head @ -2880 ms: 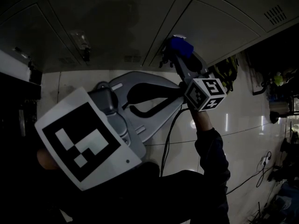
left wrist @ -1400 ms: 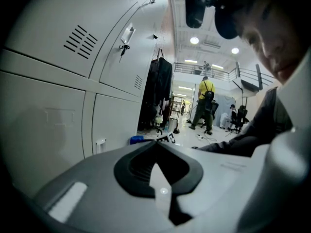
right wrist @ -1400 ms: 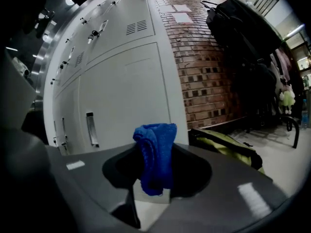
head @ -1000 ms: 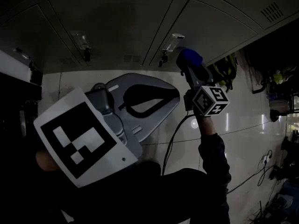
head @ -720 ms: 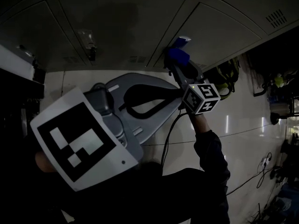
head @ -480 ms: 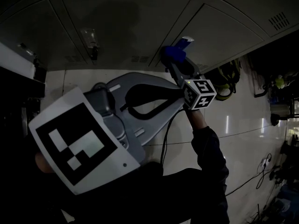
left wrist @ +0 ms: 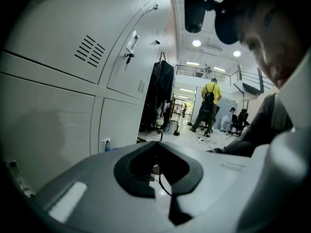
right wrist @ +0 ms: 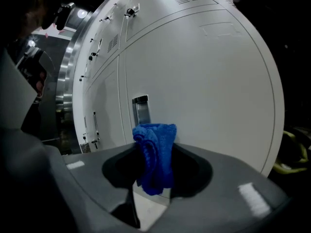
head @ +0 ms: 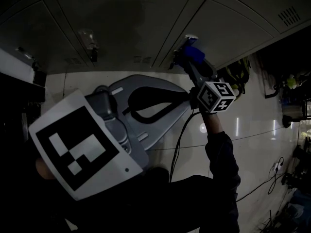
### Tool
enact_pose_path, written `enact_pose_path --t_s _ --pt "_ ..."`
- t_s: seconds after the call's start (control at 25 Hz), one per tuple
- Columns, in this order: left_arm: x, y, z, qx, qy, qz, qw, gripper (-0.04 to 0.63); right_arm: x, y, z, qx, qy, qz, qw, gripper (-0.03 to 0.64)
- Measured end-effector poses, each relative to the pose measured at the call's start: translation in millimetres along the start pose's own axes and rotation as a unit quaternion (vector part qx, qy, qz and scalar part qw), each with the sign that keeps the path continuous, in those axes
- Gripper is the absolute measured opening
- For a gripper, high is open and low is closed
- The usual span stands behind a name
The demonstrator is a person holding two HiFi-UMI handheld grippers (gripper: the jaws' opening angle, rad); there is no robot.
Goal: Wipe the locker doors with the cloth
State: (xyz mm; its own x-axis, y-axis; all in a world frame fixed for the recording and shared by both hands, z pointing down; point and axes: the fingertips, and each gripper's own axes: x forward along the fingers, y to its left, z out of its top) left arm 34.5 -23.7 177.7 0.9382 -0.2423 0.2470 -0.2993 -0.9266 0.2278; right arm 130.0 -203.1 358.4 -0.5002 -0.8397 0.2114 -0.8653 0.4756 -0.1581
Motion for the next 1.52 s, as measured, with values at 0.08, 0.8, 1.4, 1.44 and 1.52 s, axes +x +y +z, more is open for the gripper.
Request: enact_pose_path --t_s 0.08,0.8,1.4,1.44,1.52 --pt "3 0 -1 -0.002 0.003 0.000 1.0000 -0.021 -4 -9 -1 -0.005 0.003 -0.010 1.000 0.152" --pt "27 4 -15 -0.011 0.023 -0.003 0.9997 -0.021 -84 -168 -32 0.065 0.018 -0.180 0.981 0.152" --pt "13 0 -9 -0.007 0.014 0.002 0.9999 -0.021 -53 -73 -68 0.044 0.032 -0.106 0.993 0.149" --pt "11 0 -9 -0.006 0.013 0.003 0.9999 -0.021 -46 -60 -70 0.035 0.036 -0.092 0.995 0.149" --pt "7 1 -6 -0.005 0.009 0.005 0.9999 -0.021 -33 -37 -71 0.019 0.041 -0.066 0.997 0.149"
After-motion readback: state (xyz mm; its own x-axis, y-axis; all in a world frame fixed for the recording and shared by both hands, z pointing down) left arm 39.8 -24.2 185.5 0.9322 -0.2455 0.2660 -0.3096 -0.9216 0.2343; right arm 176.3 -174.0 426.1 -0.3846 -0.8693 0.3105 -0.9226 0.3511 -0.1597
